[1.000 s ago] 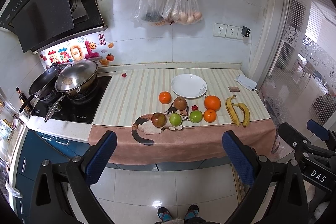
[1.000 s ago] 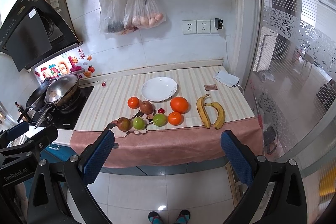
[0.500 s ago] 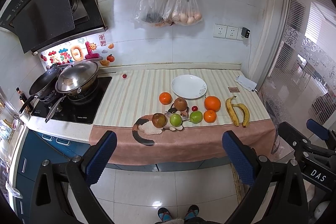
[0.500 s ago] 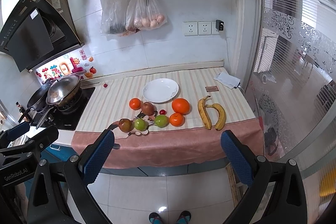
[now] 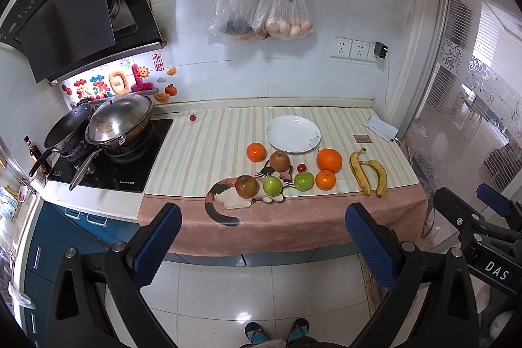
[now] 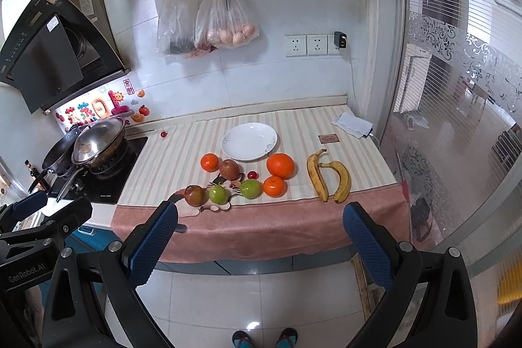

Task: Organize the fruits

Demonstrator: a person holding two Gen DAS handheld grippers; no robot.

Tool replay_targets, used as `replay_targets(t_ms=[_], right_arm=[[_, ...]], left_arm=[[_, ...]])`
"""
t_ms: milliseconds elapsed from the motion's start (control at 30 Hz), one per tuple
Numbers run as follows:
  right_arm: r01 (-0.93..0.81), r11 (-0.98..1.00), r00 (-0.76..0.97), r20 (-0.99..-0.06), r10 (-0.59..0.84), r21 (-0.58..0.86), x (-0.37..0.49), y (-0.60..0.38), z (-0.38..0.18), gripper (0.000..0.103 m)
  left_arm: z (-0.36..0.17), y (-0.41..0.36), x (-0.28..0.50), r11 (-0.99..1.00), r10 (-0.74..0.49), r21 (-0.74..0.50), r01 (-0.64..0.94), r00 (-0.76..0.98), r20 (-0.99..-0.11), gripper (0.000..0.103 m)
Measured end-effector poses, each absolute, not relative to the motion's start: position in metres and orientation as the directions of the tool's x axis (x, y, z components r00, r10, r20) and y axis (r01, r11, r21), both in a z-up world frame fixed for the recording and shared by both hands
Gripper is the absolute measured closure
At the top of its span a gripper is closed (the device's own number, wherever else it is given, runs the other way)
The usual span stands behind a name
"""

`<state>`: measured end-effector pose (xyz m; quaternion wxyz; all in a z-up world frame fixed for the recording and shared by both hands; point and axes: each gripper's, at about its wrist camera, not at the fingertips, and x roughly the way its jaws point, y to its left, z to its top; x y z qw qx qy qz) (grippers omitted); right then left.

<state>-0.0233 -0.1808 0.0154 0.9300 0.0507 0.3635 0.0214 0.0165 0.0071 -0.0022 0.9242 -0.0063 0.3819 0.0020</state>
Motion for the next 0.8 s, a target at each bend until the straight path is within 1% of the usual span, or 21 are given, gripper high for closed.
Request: replay_targets(t_ms=[467,600,800], right_arm=[[0.014,0.991,0.726,-0.683,0.083,0.136,-0.022,-0.186,0.011,0.000],[0.068,0.985,0.723,-0.688,0.061,0.159,-0.011,-0.196,0.007,0.000],[0.200,0.968,0.700,-0.714,-0.034,0.150,0.025,-0.231,-0.017,0.000]], left_arm=[[-0.003,0.004,0.018,1.000,-0.010,-0.014,0.000,0.704,-0.710,0.000],[-0.009,0.003,0.033,1.000,-0.009,-0.003,0.009,0.702,-0.712,0.000],[-0.031,-0.013,0.086,0.998,-0.022,0.021,0.055,0.681,-0.732,0.000]])
